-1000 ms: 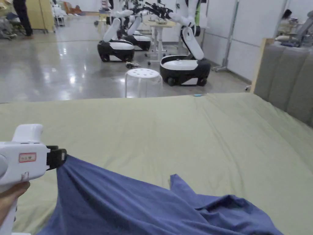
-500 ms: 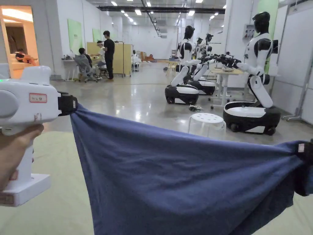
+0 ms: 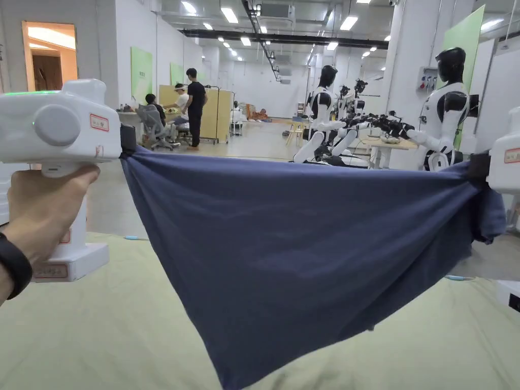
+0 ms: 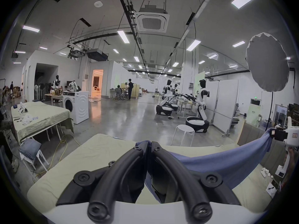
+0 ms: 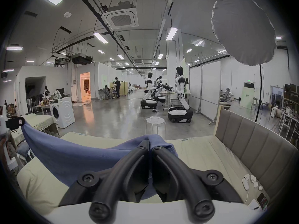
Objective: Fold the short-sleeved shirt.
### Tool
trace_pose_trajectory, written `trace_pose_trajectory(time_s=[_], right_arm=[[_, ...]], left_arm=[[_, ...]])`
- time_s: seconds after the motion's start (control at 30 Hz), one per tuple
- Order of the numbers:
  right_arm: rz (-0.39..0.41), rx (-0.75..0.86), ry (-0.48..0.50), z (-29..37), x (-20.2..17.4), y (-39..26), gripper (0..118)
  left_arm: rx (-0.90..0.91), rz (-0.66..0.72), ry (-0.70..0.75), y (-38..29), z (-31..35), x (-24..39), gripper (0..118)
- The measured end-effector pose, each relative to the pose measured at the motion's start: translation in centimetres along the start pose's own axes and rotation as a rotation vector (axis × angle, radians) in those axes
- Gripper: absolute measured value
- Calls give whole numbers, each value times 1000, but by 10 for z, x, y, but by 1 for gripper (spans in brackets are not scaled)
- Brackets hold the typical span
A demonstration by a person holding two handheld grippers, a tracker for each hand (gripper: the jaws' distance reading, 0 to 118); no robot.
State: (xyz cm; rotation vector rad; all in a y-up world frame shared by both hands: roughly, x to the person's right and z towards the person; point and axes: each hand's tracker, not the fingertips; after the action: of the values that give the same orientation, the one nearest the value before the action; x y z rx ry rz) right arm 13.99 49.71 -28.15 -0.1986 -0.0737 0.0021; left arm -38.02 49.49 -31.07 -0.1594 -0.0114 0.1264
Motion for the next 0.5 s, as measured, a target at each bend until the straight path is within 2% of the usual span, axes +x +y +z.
trace_pose_trajectory(time_s=[0.1, 0.17, 0.3, 0.37, 0.47, 0.5], right_arm=[[19, -23, -25, -12, 4, -9, 2], [-10, -52, -11, -14, 11, -20, 3], [53, -100, -23, -10, 15, -57, 3], [24, -139, -8, -5, 22, -82, 3], [-82, -186, 10, 8, 32, -129, 3], [-93, -193, 5, 14, 34, -145, 3]], left_arm=[[-10, 12, -17, -9, -3, 3, 4], [-29, -1, -20, -19, -5, 6, 4], [-73, -1, -35, -52, 1, 3, 4], [-110, 48, -53, -76, 10, -2, 4], [-164, 59, -50, -121, 21, -5, 4], [-209, 57, -56, -136, 28, -7, 4]])
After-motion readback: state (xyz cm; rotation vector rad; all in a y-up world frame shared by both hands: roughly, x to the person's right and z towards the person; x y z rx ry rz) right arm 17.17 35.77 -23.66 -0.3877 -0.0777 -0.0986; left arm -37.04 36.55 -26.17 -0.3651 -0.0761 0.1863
